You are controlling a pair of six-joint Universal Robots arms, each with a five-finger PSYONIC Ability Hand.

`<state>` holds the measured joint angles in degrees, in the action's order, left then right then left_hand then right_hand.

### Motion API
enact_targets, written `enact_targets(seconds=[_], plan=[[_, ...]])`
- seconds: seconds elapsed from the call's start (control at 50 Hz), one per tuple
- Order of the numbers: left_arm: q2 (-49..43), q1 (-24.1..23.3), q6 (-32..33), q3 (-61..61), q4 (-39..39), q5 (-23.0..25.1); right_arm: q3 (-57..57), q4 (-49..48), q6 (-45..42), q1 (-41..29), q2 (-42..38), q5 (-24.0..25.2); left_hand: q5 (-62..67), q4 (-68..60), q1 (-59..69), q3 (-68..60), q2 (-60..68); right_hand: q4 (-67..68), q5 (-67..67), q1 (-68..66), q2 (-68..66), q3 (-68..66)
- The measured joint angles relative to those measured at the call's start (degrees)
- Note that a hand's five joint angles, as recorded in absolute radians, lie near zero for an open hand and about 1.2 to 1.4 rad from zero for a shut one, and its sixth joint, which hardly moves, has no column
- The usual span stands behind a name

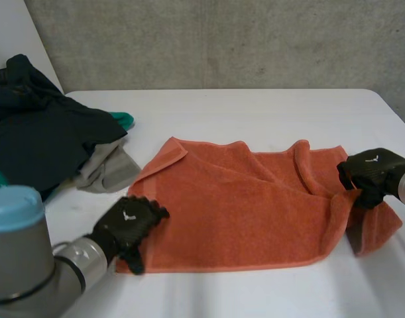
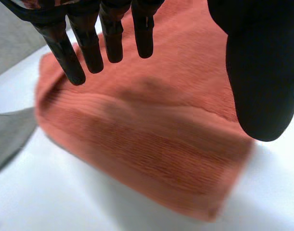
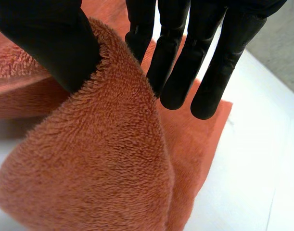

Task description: Fold the laundry.

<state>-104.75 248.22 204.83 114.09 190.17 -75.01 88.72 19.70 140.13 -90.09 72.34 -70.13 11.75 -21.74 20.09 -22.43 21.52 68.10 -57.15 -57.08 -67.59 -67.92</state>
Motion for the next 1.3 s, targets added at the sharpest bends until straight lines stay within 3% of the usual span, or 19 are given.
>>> enact_targets(seconds=[0.06,0.26,0.76,0.78,0.96,1.0,1.04,1.08,1.18,1.26,1.3], plan=[[-0.18,-0.75,1.72,4.10,4.24,0.34,0.97,-3.67,1.35,-0.10,0.18,0.08,-5.66,5.31,-3.62,5.62,-4.79,0.00,0.00,0.00,0.00,0.00],[-1.00,-0.32,6.43,6.35,9.68,0.08,3.34,-5.89,1.27,0.08,0.54,0.57,2.97,-2.78,4.38,-2.08,2.94,0.00,0.00,0.00,0.00,0.00],[-7.07,-0.42,6.80,-1.24,12.04,-1.59,5.06,-6.74,1.02,0.04,0.52,0.88,6.17,-15.68,16.64,-14.79,15.72,0.00,0.00,0.00,0.00,0.00],[-7.29,-0.47,6.80,-2.04,12.15,-1.83,5.20,-6.76,1.02,0.05,0.52,0.88,14.05,-15.72,17.42,-14.91,15.81,0.00,0.00,0.00,0.00,0.00],[-10.24,-2.25,6.81,-5.87,11.89,-2.27,5.82,-6.93,1.02,0.05,0.52,0.90,14.89,-15.72,17.43,-14.92,15.84,0.00,0.00,0.00,0.00,0.00],[-11.04,-2.79,6.81,-6.48,11.74,-2.27,5.90,-6.95,1.02,0.03,0.52,0.90,31.29,-31.93,35.33,-31.07,32.06,0.00,0.00,0.00,0.00,0.00],[-11.19,-2.89,6.81,-6.61,11.71,-2.27,5.90,-6.95,1.02,0.03,0.52,0.90,33.03,-33.68,37.20,-32.79,34.69,0.00,0.00,0.00,0.00,0.00],[-11.62,-3.36,6.84,-7.10,11.59,-2.36,5.89,-6.95,1.01,0.02,0.53,0.89,43.80,-45.22,45.82,-44.06,45.27,0.00,0.00,0.00,0.00,0.00],[-9.01,-3.42,6.84,-7.07,11.44,-3.86,5.49,-6.76,0.89,0.18,0.75,0.81,43.98,-46.73,45.82,-45.54,46.83,0.00,0.00,0.00,0.00,0.00],[0.14,-3.14,6.73,-5.85,9.95,-8.94,4.71,-5.00,0.08,0.86,4.32,0.27,43.98,-46.74,45.82,-45.54,46.83,0.00,0.00,0.00,0.00,0.00],[0.14,-3.14,6.73,-5.85,9.95,-8.94,4.71,-5.00,0.08,0.86,4.32,0.27,43.98,-46.74,45.82,-45.54,46.83,0.00,0.00,0.00,0.00,0.00]])
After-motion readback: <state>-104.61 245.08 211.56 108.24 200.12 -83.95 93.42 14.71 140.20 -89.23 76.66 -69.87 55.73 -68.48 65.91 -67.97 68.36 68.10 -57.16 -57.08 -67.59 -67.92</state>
